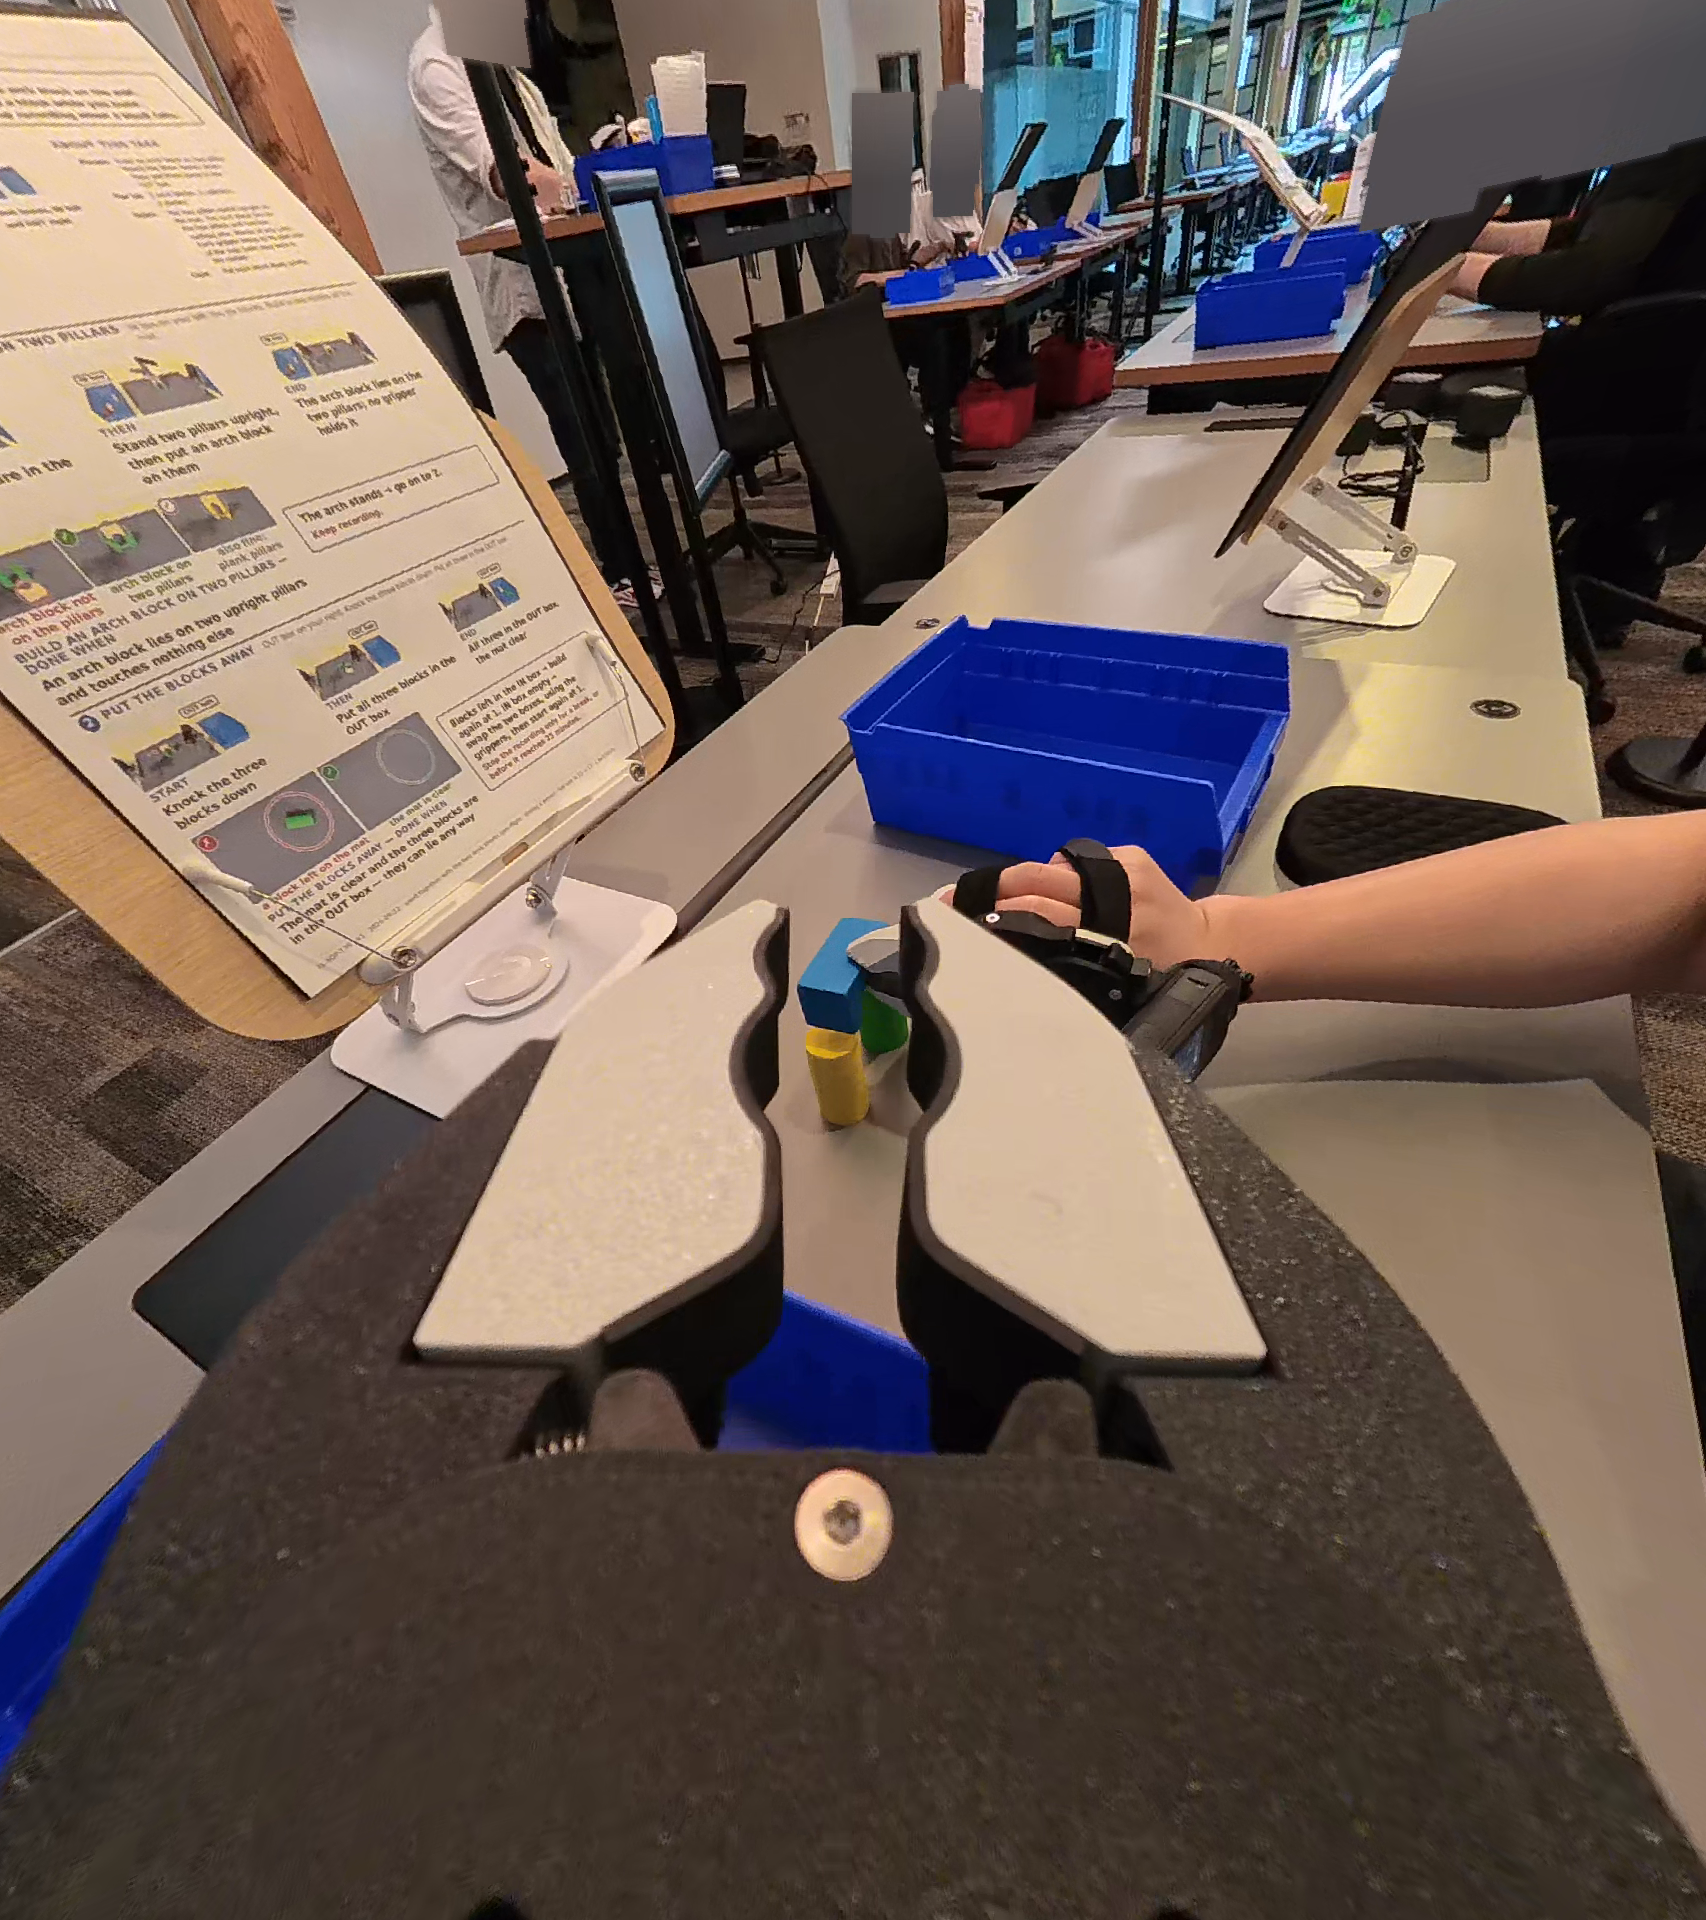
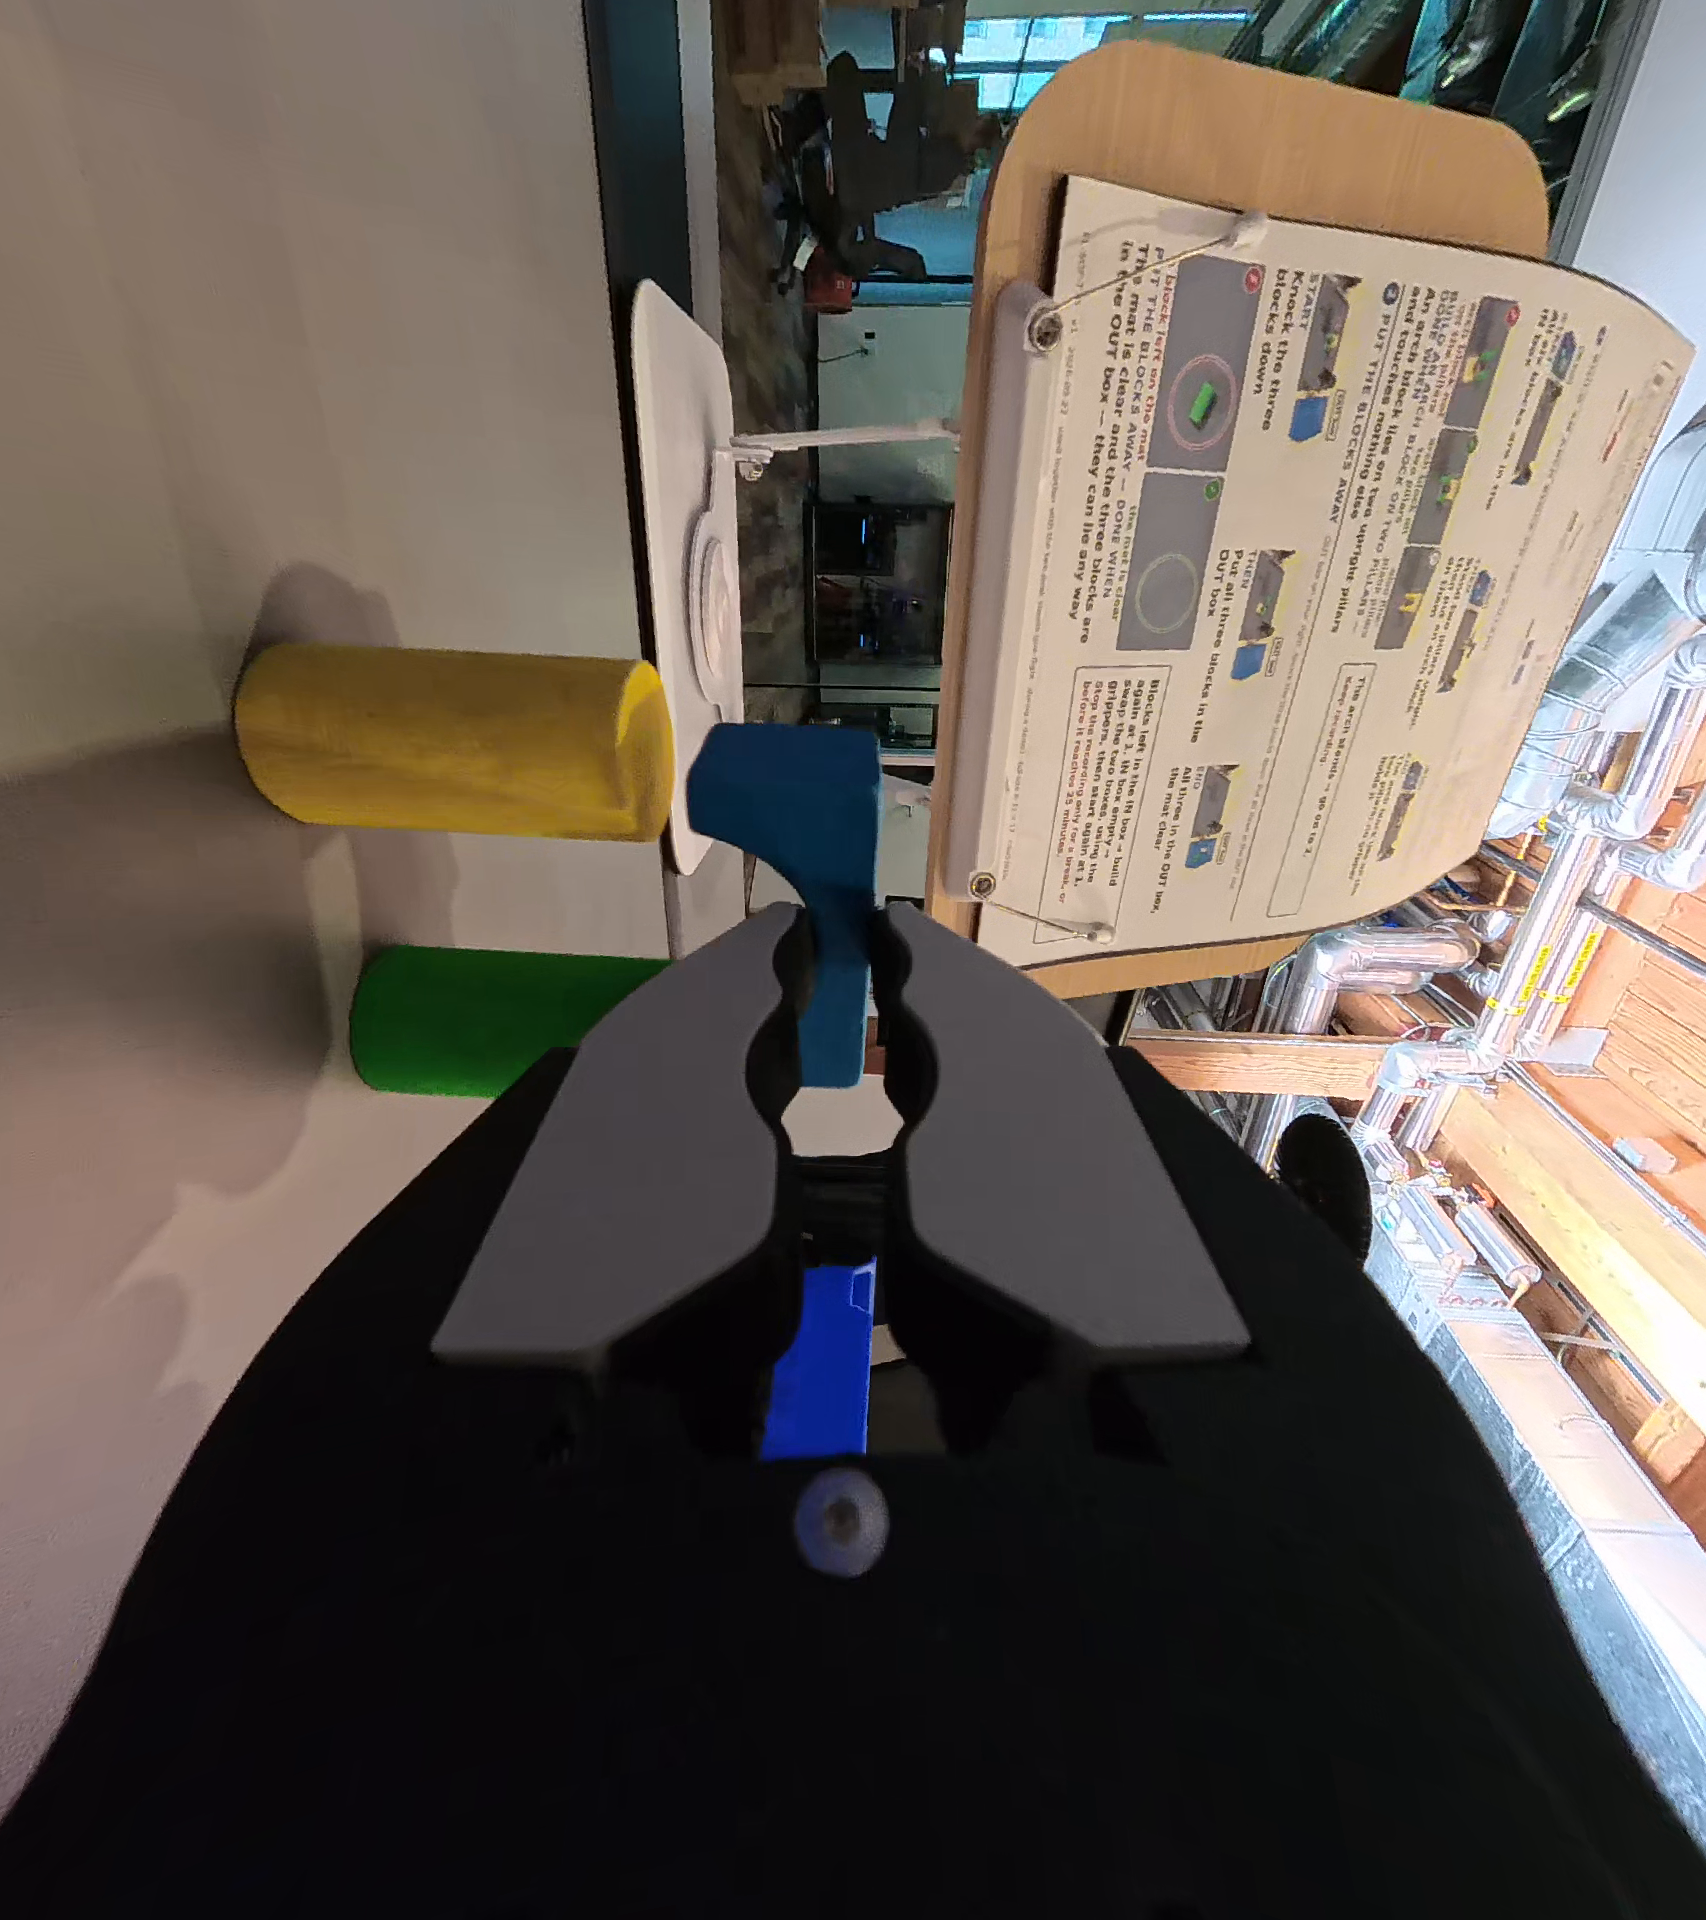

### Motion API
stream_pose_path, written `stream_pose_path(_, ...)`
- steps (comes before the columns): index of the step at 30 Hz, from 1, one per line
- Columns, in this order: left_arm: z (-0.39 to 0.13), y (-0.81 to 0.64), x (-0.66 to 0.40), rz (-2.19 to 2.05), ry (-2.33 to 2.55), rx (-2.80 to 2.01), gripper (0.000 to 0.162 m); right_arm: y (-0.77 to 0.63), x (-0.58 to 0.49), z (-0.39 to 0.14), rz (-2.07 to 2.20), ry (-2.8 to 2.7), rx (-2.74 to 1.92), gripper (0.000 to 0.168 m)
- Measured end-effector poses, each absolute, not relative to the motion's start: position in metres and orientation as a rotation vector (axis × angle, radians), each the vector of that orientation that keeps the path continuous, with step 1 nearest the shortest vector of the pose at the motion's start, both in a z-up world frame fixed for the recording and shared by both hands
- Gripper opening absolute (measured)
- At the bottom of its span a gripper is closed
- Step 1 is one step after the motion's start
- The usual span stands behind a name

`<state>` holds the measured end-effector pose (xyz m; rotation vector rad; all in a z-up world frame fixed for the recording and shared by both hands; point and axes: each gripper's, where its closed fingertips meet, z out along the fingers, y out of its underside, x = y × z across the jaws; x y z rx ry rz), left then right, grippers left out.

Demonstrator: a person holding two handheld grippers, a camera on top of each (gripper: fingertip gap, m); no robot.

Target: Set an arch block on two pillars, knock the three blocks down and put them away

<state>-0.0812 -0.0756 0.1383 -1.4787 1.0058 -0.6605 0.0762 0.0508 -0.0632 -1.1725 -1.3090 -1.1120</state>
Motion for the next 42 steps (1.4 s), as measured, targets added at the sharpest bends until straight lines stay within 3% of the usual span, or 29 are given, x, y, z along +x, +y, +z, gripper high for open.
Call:
stream_pose_path(8,0.134,-0.076,-0.080,-0.654,1.025,-1.495,0.020,0.052,0.078,-0.071,-1.112,-1.323,-1.194,0.013)
stream_pose_path(14,0.130,-0.076,-0.081,-0.642,1.038,-1.515,0.020,0.046,0.077,-0.064,-1.037,-1.292,-1.209,0.036)
stream_pose_path(22,0.137,-0.071,-0.087,-0.682,0.970,-1.509,0.022,0.012,0.088,0.009,-0.375,-1.076,-1.306,0.038)
stream_pose_path(26,0.141,-0.066,-0.089,-0.729,0.906,-1.511,0.032,0.029,0.122,0.041,-0.110,-0.861,-1.470,0.037)
stream_pose_path(32,0.142,-0.061,-0.086,-0.771,0.867,-1.522,0.053,0.077,0.145,-0.019,0.205,-0.759,-1.932,0.020)
stream_pose_path(34,0.144,-0.063,-0.083,-0.804,0.877,-1.504,0.057,0.085,0.143,-0.045,0.339,-0.764,-2.092,0.004)
stream_pose_path(38,0.146,-0.061,-0.084,-0.788,0.866,-1.481,0.061,0.100,0.151,-0.084,0.464,-0.686,-2.316,0.001)
stream_pose_path(40,0.148,-0.061,-0.086,-0.784,0.864,-1.464,0.056,0.103,0.157,-0.100,0.465,-0.660,-2.415,0.001)
stream_pose_path(42,0.148,-0.066,-0.087,-0.795,0.905,-1.440,0.022,0.107,0.165,-0.112,0.427,-0.635,-2.499,0.001)
